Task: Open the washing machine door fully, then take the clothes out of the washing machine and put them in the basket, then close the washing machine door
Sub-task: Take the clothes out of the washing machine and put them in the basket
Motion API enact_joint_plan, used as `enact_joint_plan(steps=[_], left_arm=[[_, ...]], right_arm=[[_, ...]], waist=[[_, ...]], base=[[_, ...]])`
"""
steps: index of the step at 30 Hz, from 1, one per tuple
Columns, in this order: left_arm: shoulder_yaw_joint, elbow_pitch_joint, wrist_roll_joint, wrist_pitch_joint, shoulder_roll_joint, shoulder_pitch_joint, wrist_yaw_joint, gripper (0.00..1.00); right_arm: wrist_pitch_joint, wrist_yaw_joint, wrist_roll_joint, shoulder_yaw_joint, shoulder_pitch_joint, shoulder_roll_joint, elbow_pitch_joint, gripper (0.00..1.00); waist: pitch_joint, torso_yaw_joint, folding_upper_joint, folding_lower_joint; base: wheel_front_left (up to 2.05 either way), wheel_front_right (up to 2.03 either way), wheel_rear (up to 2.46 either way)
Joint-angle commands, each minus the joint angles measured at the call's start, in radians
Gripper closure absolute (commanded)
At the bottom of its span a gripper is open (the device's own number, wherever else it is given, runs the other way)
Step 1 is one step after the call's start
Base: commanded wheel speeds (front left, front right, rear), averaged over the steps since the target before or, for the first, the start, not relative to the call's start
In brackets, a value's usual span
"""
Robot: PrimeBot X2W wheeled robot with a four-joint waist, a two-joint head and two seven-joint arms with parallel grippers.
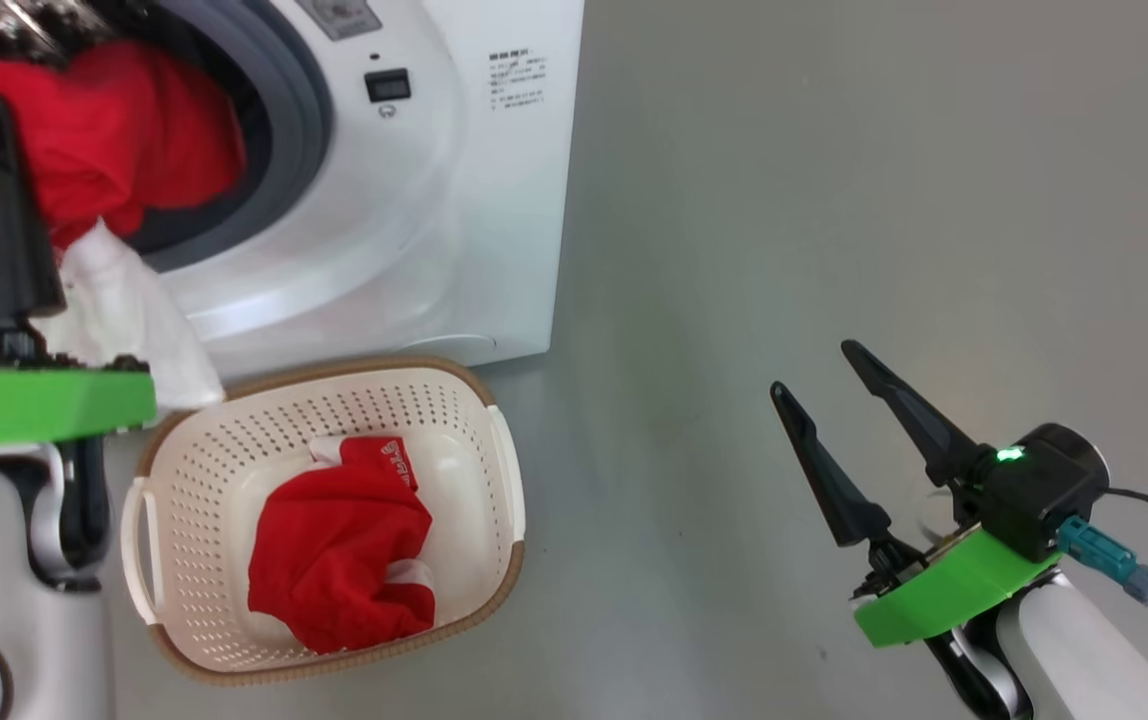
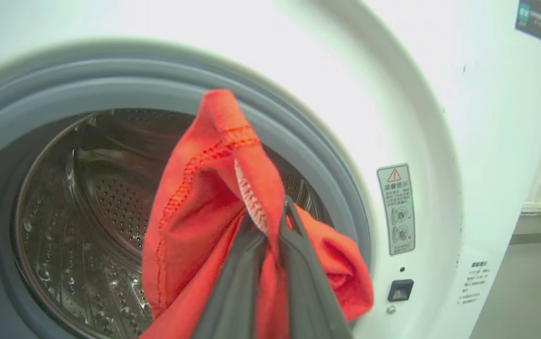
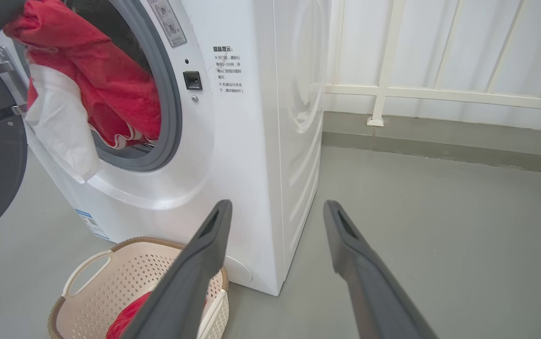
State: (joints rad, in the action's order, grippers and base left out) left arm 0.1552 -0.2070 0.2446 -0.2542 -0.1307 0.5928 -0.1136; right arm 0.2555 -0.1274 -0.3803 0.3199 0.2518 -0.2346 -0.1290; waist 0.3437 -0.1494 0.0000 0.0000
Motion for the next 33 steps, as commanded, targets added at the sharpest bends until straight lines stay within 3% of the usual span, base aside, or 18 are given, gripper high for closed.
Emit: enact_joint_plan(steps=[1, 19, 25, 33], left_arm=[[0.021, 0.057, -0.010, -0.008, -0.026, -0.024, 0.000, 1.00], [0.007, 0.408, 0.022, 0.049, 0.033, -0.264, 0.044, 1.00], [-0.019, 0.371, 0.055, 0.080, 0.054, -0.329, 0.063, 1.00], [-0.071, 0.150, 0.080, 0.048, 0.069, -0.319, 0.072, 1.00]], right_arm=[[0.006, -0.003, -0.018, 0.016, -0.021, -0.007, 0.019, 0.00], [0.006, -0.003, -0.024, 0.006, -0.058, 0.012, -0.001, 0.00], [0.006, -0.003, -0.026, 0.009, -0.060, 0.016, -0.003, 0.00], [0.006, -0.003, -0.026, 0.009, -0.044, 0.011, -0.012, 0.00]], waist=[[-0.011, 0.003, 0.0000, 0.0000], [-0.068, 0.003, 0.0000, 0.0000], [-0.063, 0.010, 0.0000, 0.0000], [-0.019, 0.015, 0.0000, 0.0000]], base=[[0.00, 0.00, 0.00], [0.00, 0.00, 0.00], [0.00, 0.00, 0.00], [0.00, 0.00, 0.00]])
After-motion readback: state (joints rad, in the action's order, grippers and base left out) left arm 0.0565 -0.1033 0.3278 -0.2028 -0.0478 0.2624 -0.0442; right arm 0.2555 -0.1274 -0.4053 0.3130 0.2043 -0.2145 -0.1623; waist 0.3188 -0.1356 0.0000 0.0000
